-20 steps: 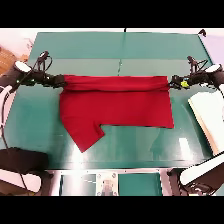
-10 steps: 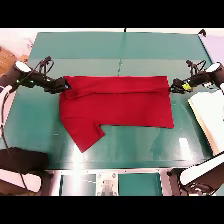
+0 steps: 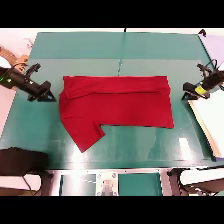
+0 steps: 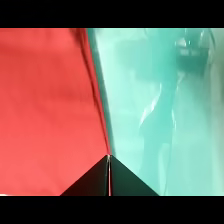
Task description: Fold the shirts.
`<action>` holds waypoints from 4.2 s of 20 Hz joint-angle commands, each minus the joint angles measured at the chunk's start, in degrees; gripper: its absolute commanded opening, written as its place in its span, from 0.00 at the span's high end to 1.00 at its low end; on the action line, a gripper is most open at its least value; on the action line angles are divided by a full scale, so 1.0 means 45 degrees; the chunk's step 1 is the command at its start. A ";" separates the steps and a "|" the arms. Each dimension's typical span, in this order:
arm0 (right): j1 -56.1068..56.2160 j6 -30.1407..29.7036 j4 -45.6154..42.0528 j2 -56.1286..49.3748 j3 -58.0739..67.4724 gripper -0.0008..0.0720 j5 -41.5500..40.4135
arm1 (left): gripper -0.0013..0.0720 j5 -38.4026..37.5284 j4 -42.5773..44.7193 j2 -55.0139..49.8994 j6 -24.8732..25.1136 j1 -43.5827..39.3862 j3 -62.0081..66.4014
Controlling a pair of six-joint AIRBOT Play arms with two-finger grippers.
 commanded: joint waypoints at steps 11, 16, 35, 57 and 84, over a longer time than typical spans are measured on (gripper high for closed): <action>-0.1715 0.1214 0.4420 0.7276 -1.1482 0.41 -0.5469 | 0.02 0.4653 -0.1739 0.5994 -0.0554 0.0121 -1.0690; -0.1603 0.1214 0.5712 0.6747 -1.2449 0.40 -0.7053 | 0.02 0.6674 -0.4430 0.5931 0.0588 0.0117 -1.2828; -0.1190 0.0384 0.4386 0.6353 -1.0710 0.97 -0.4367 | 0.95 0.5323 -0.7533 0.7446 0.3808 0.0121 -1.2050; 0.0753 0.0554 0.5999 0.0539 -0.2715 0.97 -0.5173 | 0.95 0.7470 -0.6023 0.2501 0.2667 -0.2021 -0.4323; -0.1608 -0.4381 0.6688 -0.6591 0.2973 0.33 0.0219 | 0.91 0.7310 -0.6135 -0.1938 0.2589 -0.4556 0.1545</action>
